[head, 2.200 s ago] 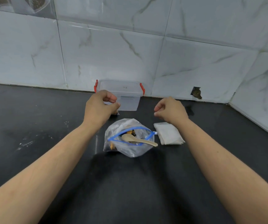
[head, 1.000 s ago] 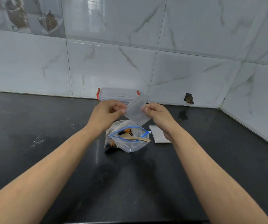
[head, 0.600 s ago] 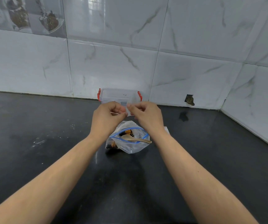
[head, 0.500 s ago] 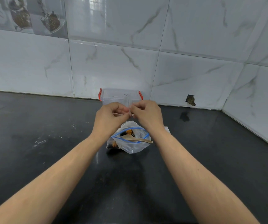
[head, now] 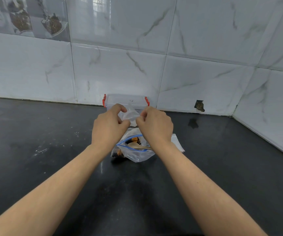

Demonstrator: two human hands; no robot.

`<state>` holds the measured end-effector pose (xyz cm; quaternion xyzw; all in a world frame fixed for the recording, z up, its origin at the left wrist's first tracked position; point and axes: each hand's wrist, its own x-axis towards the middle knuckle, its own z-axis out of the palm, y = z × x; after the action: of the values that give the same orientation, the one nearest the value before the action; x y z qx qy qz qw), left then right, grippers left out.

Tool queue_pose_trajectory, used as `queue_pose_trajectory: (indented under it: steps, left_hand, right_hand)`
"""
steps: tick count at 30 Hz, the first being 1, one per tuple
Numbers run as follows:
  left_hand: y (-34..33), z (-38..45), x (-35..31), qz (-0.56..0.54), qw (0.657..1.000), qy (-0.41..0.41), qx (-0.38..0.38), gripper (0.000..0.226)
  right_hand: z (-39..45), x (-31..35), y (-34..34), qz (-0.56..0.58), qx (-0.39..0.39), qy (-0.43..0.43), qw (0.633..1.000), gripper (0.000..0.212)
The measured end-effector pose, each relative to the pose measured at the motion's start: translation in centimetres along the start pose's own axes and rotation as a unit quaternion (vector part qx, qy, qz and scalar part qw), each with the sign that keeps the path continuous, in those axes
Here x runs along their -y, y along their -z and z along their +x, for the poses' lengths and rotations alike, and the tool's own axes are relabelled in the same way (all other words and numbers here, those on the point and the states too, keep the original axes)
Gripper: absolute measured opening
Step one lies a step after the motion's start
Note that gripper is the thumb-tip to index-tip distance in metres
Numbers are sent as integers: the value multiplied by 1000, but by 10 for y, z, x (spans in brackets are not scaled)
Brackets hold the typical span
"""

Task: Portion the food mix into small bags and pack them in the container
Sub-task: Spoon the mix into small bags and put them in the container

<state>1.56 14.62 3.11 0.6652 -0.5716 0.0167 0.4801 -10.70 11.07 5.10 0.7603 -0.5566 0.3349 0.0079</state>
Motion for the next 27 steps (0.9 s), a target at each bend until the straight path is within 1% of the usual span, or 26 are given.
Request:
queue_pose_trajectory:
  steps: [3, 6, 10, 11, 14, 16, 18, 20, 22, 23, 24, 25, 26, 27]
  left_hand:
    - [-1, -2, -3, 3, 1000, -29, 7, 29]
    - [1, -4, -4, -20, 999, -26, 18, 32]
    - [1, -5, -2, -31, 999, -29, 31, 38]
    - [1, -4, 0, -24, 998, -40, 30, 39]
    - [-1, -3, 9, 19, 990, -134, 26, 55]
    - [1, -2, 18, 39, 978, -190, 74, 70]
    - [1, -1, 22, 107, 960, -232, 115, 88]
    - [-2, -2, 20, 178, 946, -253, 95, 94]
    - [-3, -4, 16, 197, 951, -235, 35, 85]
    - [-2, -4, 16, 197, 957, -214, 8, 79]
    - [-1, -5, 18, 200, 962, -185, -8, 73]
    - [1, -5, 19, 208, 966, -153, -16, 68]
    - [3, -6, 20, 218, 968, -119, -17, 64]
    - [5, -6, 21, 222, 972, -81, -6, 62]
  right_hand:
    - [-1, 3, -5, 8, 22, 20, 1000, 31]
    - [1, 1, -3, 40, 62, 38, 997, 44]
    - [5, -2, -7, 21, 86, 53, 995, 40]
    - [5, -1, -8, 25, 87, 59, 994, 40]
    - [8, 1, -7, 54, 96, 77, 991, 43]
    - [13, -1, -5, 95, 114, 68, 987, 48]
    - [19, -3, -6, 174, 143, 50, 973, 49]
    - [20, 0, -7, 232, 169, 47, 957, 45]
    - [18, 2, -3, 261, 195, 48, 944, 49]
    - [17, -1, 0, 263, 202, 43, 943, 54]
    - [14, -5, 3, 256, 197, 33, 946, 53]
    - [12, -12, 5, 236, 175, 19, 956, 45]
    - [8, -20, 8, 189, 146, 9, 971, 31]
    - [4, -27, 8, 119, 128, 2, 985, 21]
